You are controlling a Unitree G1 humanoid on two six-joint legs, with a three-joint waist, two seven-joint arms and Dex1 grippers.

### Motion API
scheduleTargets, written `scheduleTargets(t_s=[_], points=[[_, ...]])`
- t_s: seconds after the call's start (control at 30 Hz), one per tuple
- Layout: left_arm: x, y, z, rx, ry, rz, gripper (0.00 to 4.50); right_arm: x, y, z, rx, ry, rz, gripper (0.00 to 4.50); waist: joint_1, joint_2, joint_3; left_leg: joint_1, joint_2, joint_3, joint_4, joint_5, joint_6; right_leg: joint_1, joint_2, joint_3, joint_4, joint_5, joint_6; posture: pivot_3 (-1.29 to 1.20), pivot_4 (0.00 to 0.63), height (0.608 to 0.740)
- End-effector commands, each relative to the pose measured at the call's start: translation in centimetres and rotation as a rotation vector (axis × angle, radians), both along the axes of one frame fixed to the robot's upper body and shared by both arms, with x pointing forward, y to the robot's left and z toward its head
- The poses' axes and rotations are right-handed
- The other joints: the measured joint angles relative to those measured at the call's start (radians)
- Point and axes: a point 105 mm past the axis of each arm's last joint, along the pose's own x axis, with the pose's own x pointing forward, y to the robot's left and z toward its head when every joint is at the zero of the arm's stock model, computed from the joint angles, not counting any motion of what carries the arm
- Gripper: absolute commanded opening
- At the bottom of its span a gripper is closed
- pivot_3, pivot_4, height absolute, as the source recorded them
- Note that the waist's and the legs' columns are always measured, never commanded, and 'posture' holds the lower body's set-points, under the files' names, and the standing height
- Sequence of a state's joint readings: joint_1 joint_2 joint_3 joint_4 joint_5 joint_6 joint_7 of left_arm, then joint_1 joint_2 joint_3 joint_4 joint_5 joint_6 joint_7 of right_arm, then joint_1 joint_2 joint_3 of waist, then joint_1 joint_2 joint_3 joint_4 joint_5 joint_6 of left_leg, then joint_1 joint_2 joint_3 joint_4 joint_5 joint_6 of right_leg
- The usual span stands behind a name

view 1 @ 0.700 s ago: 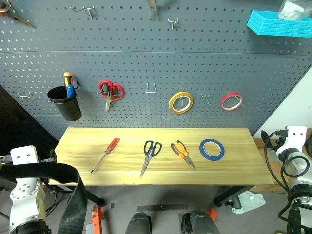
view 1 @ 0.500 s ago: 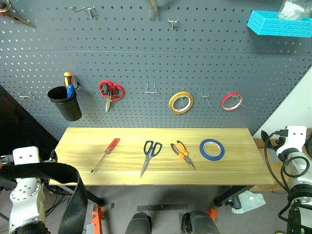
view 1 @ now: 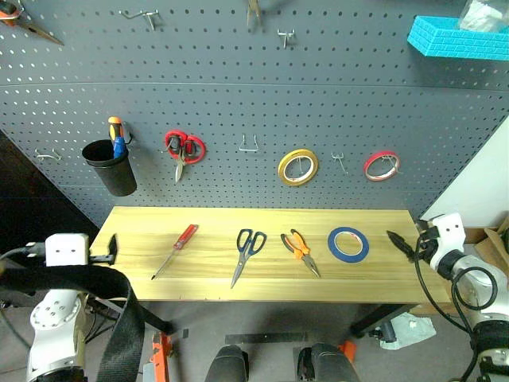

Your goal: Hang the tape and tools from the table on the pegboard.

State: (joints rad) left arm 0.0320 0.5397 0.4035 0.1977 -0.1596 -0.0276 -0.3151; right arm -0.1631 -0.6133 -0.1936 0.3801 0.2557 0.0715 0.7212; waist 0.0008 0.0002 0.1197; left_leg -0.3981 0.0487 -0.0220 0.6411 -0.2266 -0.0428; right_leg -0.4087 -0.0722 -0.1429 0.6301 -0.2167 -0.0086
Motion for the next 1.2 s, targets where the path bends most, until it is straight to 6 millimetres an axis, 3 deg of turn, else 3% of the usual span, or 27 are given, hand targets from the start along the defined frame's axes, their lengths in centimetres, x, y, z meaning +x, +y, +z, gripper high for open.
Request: scheduleTargets(t_s=[0.03, 0.17, 0.3, 0.43, 0.77, 0.97, 1.2], points=[[1.4, -5.7, 1.8, 0.027, 0.016, -0.338, 4.50, -0.4, 3.1, 1.5, -0.031, 0.017, 0.140, 4.47, -0.002, 0.002, 0.007, 0.000, 0.000, 0.000, 0.000, 0.000, 0.000, 0.000, 0.000, 0.000, 0.000, 0.000, 0.000, -0.06, 0.131, 0.740], [1.7, -9.4, 2.3, -0.009, 0.057, -0.518, 4.50, -0.7, 6.0, 1.4, -0.067, 0.064, 0.216, 4.47, -0.006, 0.002, 0.033, -0.001, 0.000, 0.001, 0.000, 0.000, 0.000, -0.002, 0.000, 0.001, 0.000, 0.000, -0.001, -0.08, 0.182, 0.740], [1.6, -12.2, 3.1, -0.058, 0.108, -0.680, 4.50, -0.5, 8.8, 1.3, -0.063, 0.106, 0.293, 4.47, -0.009, -0.009, 0.071, -0.002, 0.001, 0.005, -0.001, 0.000, 0.000, -0.008, 0.001, 0.008, 0.005, -0.001, -0.001, -0.11, 0.225, 0.740], [1.6, -14.0, 3.8, -0.081, 0.168, -0.822, 4.50, 0.5, 10.2, 0.3, -0.124, 0.162, 0.311, 4.47, -0.017, -0.017, 0.106, -0.002, 0.000, 0.014, -0.001, 0.000, 0.000, -0.016, 0.001, 0.019, 0.014, -0.002, 0.003, -0.13, 0.256, 0.740], [1.6, -16.8, 3.7, -0.014, 0.284, -1.033, 4.50, 5.2, 10.6, -1.9, -0.272, 0.270, 0.229, 4.47, -0.034, -0.024, 0.148, -0.009, 0.000, 0.023, -0.001, -0.001, 0.001, -0.028, 0.002, 0.026, 0.016, 0.000, 0.006, -0.15, 0.289, 0.740], [1.3, -17.0, 3.8, -0.044, 0.313, -1.058, 4.50, 5.9, 10.0, -3.7, -0.344, 0.325, 0.245, 4.47, -0.035, -0.025, 0.172, -0.013, 0.000, 0.024, 0.001, -0.001, 0.002, -0.033, 0.002, 0.026, 0.017, 0.000, 0.007, -0.14, 0.322, 0.740], [0.7, -16.8, 3.2, 0.012, 0.331, -1.072, 4.50, 5.3, 8.7, -5.8, -0.443, 0.427, 0.302, 4.47, -0.036, -0.026, 0.178, -0.013, 0.000, 0.023, 0.002, -0.001, 0.002, -0.032, 0.002, 0.027, 0.018, 0.000, 0.008, -0.12, 0.332, 0.740]])
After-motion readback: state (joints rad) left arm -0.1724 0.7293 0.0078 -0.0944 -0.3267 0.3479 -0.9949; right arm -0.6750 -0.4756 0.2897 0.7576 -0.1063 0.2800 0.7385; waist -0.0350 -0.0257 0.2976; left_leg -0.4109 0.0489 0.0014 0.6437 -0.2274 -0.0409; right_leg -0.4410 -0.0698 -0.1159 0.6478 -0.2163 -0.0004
